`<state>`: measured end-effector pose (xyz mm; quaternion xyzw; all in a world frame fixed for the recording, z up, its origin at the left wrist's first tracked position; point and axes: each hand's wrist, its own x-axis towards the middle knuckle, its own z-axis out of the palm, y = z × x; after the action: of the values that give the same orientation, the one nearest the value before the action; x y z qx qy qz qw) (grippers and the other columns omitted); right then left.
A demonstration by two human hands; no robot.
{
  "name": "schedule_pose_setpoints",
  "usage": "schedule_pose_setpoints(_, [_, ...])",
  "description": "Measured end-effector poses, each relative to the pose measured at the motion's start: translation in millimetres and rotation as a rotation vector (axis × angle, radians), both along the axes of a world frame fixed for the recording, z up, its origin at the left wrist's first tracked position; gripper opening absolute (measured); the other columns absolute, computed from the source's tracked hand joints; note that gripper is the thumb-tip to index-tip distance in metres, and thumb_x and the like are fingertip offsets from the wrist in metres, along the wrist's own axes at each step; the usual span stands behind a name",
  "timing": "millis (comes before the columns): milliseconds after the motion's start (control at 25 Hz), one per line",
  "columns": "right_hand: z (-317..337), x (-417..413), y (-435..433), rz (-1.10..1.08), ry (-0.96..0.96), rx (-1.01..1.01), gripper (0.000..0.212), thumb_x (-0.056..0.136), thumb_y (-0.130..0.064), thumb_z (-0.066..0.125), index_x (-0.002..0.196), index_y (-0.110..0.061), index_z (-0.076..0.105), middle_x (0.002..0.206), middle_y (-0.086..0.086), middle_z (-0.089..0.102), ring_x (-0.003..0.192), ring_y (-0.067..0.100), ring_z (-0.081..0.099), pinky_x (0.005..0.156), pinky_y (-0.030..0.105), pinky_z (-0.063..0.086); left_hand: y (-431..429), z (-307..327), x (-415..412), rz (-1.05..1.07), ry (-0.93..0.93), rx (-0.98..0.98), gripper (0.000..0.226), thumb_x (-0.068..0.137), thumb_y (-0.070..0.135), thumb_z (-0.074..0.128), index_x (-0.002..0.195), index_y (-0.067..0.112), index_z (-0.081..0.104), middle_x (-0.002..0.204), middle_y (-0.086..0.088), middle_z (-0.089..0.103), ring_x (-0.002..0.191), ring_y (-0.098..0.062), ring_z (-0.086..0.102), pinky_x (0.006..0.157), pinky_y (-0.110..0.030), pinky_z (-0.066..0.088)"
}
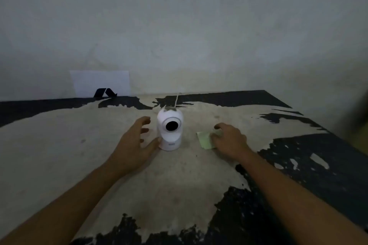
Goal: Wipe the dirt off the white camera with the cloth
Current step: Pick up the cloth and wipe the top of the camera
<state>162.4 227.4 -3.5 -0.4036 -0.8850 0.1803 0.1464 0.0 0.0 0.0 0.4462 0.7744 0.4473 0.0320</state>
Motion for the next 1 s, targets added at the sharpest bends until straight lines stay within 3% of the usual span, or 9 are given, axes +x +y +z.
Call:
schedule_pose_setpoints(240, [-14, -7, 0, -0.122, 0.074, 0.074, 0.047, 0.088, -0.039, 0.057, 0.13, -0.019, 0.05, 0.127, 0.008, 0.058, 0.118, 0.031, 0.048, 0.099, 0.045, 0.035, 13, -16, 1, -0.063, -0.124, 0.032, 0.07, 0.075, 0.051, 0.063, 0.134, 0.033, 0.031, 0.138, 0.007, 0.046, 0.114, -0.008, 0.047, 0.09, -0.029, 0.043])
schedule_pose_setpoints(360, [-15, -8, 4, -0.142, 0.217, -0.034, 0.051, 0.085, -0.033, 0.064, 0.13, -0.015, 0.048, 0.124, 0.01, 0.06, 0.114, 0.03, 0.053, 0.101, 0.047, 0.04, 19, -19, 1, -0.075, -0.097, 0.06, 0.068, 0.077, 0.049, 0.063, 0.134, 0.033, 0.03, 0.136, 0.01, 0.046, 0.112, -0.004, 0.045, 0.083, -0.018, 0.038])
schedule_pose_setpoints(440, [-18, -8, 4, -0.121, 0.315, -0.099, 0.044, 0.084, -0.027, 0.067, 0.124, -0.013, 0.054, 0.119, 0.011, 0.063, 0.108, 0.028, 0.058, 0.098, 0.049, 0.045, 24, -19, 2, -0.081, -0.123, 0.085, 0.067, 0.078, 0.047, 0.063, 0.134, 0.032, 0.031, 0.135, 0.009, 0.047, 0.112, -0.004, 0.045, 0.083, -0.018, 0.038])
schedule_pose_setpoints(560, [-22, -7, 3, -0.069, 0.335, -0.01, 0.021, 0.086, -0.022, 0.066, 0.105, -0.015, 0.066, 0.104, 0.009, 0.066, 0.093, 0.021, 0.06, 0.083, 0.032, 0.052, 29, -21, 4, -0.068, -0.161, 0.124, 0.065, 0.079, 0.038, 0.065, 0.134, 0.03, 0.031, 0.136, 0.006, 0.048, 0.112, -0.005, 0.046, 0.083, -0.018, 0.04])
schedule_pose_setpoints(680, [-19, -7, -1, -0.025, 0.414, 0.024, 0.009, 0.084, -0.019, 0.067, 0.093, -0.018, 0.069, 0.093, 0.004, 0.063, 0.079, 0.01, 0.055, 0.062, 0.006, 0.037, 30, -21, 4, -0.06, -0.175, 0.134, 0.065, 0.08, 0.036, 0.066, 0.134, 0.028, 0.031, 0.136, 0.006, 0.048, 0.113, -0.006, 0.046, 0.086, -0.021, 0.041])
schedule_pose_setpoints(840, [-4, -15, -10, 0.033, 0.607, -0.004, 0.005, 0.084, -0.018, 0.069, 0.086, -0.022, 0.067, 0.078, -0.012, 0.064, 0.072, -0.005, 0.059, 0.059, 0.001, 0.043, 29, -22, 2, -0.08, -0.186, 0.141, 0.067, 0.079, 0.038, 0.065, 0.135, 0.029, 0.031, 0.13, 0.014, 0.046, 0.113, -0.005, 0.047, 0.085, -0.019, 0.041])
schedule_pose_setpoints(1000, [11, -33, -26, 0.073, 0.742, -0.151, 0.018, 0.079, -0.022, 0.074, 0.096, -0.026, 0.067, 0.086, -0.014, 0.068, 0.078, 0.002, 0.066, 0.061, 0.007, 0.049, 29, -23, 0, -0.095, -0.171, 0.139, 0.065, 0.079, 0.04, 0.065, 0.134, 0.032, 0.031, 0.126, 0.02, 0.045, 0.112, -0.001, 0.047, 0.086, -0.015, 0.041])
